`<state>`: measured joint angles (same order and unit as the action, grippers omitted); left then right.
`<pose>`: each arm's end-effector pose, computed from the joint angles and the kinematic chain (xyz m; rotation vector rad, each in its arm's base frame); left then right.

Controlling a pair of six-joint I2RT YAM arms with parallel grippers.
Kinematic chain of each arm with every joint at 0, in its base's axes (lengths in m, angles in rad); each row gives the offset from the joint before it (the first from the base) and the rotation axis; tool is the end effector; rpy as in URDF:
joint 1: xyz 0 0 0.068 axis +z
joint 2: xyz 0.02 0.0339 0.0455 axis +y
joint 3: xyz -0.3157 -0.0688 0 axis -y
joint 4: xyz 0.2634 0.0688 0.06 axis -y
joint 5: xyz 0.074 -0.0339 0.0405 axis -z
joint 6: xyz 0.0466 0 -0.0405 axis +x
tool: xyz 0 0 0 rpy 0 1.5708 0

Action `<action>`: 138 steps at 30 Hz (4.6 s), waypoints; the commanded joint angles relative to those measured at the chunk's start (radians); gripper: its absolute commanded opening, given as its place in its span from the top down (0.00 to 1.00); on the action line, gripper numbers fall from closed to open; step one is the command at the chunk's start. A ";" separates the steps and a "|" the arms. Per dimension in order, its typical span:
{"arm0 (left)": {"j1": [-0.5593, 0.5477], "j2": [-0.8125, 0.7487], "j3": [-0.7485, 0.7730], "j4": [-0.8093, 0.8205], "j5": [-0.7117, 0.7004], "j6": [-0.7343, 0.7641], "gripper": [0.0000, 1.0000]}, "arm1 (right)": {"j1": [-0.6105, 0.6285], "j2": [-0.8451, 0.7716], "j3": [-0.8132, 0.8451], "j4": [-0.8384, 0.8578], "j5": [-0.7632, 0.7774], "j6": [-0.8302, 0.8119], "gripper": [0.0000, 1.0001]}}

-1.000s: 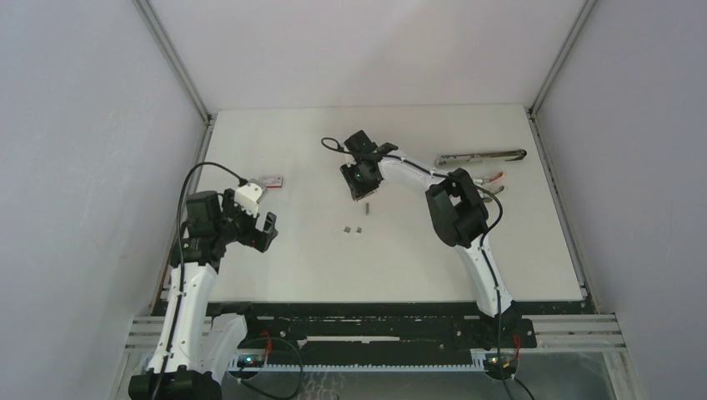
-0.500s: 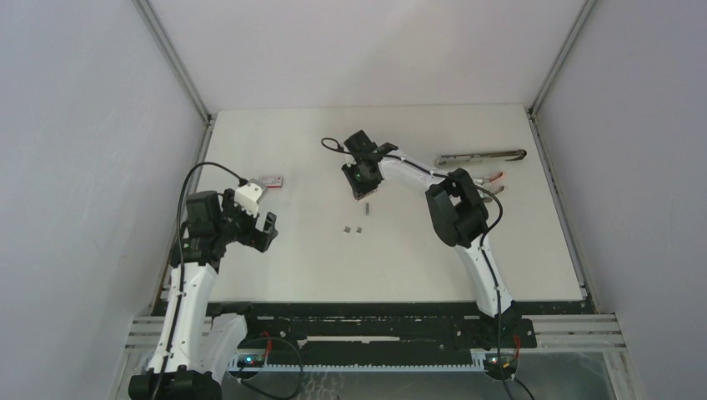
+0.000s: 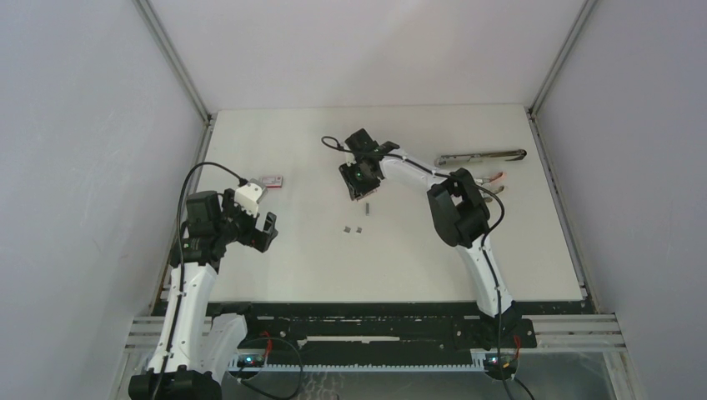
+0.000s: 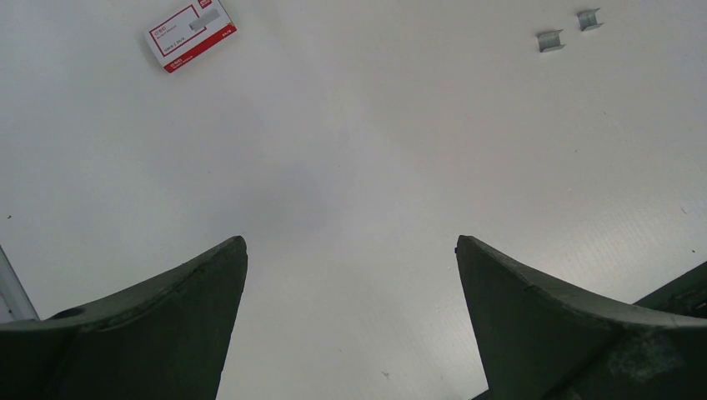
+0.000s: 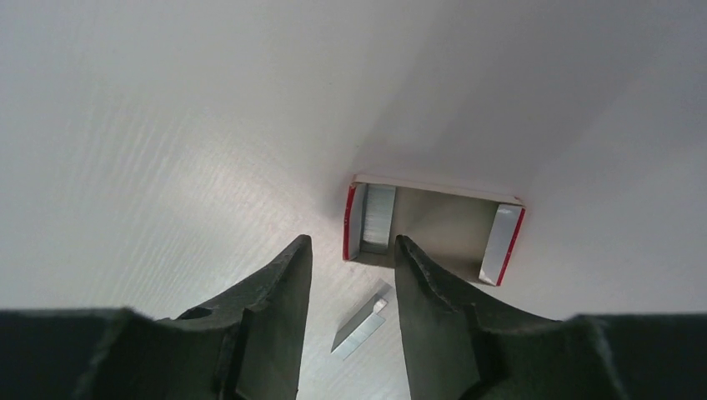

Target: Unload the staples from the stapler

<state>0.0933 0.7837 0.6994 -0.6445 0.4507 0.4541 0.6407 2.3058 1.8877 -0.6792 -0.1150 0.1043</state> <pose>0.1516 -0.0062 0.2967 0.6200 2.1343 -0.2204 0.4390 0.3340 0.1885 -0.7561 2.6091 0.3841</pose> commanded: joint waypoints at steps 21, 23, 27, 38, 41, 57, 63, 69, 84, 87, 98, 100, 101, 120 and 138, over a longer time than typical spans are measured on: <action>0.009 -0.012 -0.014 0.026 0.010 -0.009 0.00 | -0.152 -0.267 -0.332 0.145 -0.379 0.095 0.59; 0.009 -0.015 -0.014 0.026 0.008 -0.009 0.00 | -0.159 -0.246 -0.332 0.152 -0.399 0.112 0.60; 0.009 -0.010 -0.014 0.026 0.010 -0.009 0.00 | -0.163 -0.212 -0.326 0.159 -0.420 0.135 0.63; 0.009 -0.011 -0.014 0.027 0.009 -0.009 0.00 | -0.162 -0.155 -0.287 0.160 -0.438 0.165 0.71; 0.009 -0.013 -0.014 0.026 0.009 -0.008 0.00 | -0.163 -0.145 -0.284 0.159 -0.441 0.167 0.72; 0.009 -0.006 -0.014 0.027 0.011 -0.008 0.00 | -0.161 -0.121 -0.266 0.156 -0.447 0.175 0.79; 0.009 -0.008 -0.015 0.026 0.011 -0.008 0.00 | -0.159 -0.118 -0.266 0.156 -0.449 0.174 0.80; 0.009 -0.008 -0.015 0.026 0.012 -0.008 0.00 | -0.158 -0.115 -0.264 0.154 -0.452 0.175 0.86; 0.009 -0.007 -0.013 0.027 0.011 -0.007 0.00 | -0.157 -0.108 -0.248 0.146 -0.464 0.175 0.96; 0.009 -0.005 -0.014 0.027 0.011 -0.007 0.00 | -0.156 -0.120 -0.248 0.145 -0.464 0.174 1.00; 0.009 -0.006 -0.015 0.026 0.011 -0.007 0.00 | -0.145 -0.184 -0.239 0.128 -0.408 0.123 0.99; 0.009 -0.007 -0.015 0.027 0.012 -0.006 0.00 | -0.142 -0.203 -0.240 0.127 -0.399 0.116 0.98; 0.009 -0.006 -0.015 0.027 0.012 -0.007 0.00 | -0.142 -0.213 -0.240 0.127 -0.396 0.112 0.97; 0.009 -0.012 -0.016 0.026 0.012 -0.007 0.00 | -0.099 -0.177 -0.228 0.081 -0.184 0.023 0.78; 0.009 -0.017 -0.015 0.026 0.013 -0.005 0.00 | -0.083 -0.130 -0.203 0.057 -0.177 0.015 0.78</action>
<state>0.0933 0.7826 0.6994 -0.6445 0.4492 0.4541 0.5514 2.1700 1.6321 -0.6212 -0.2974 0.1333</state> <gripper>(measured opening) 0.996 0.222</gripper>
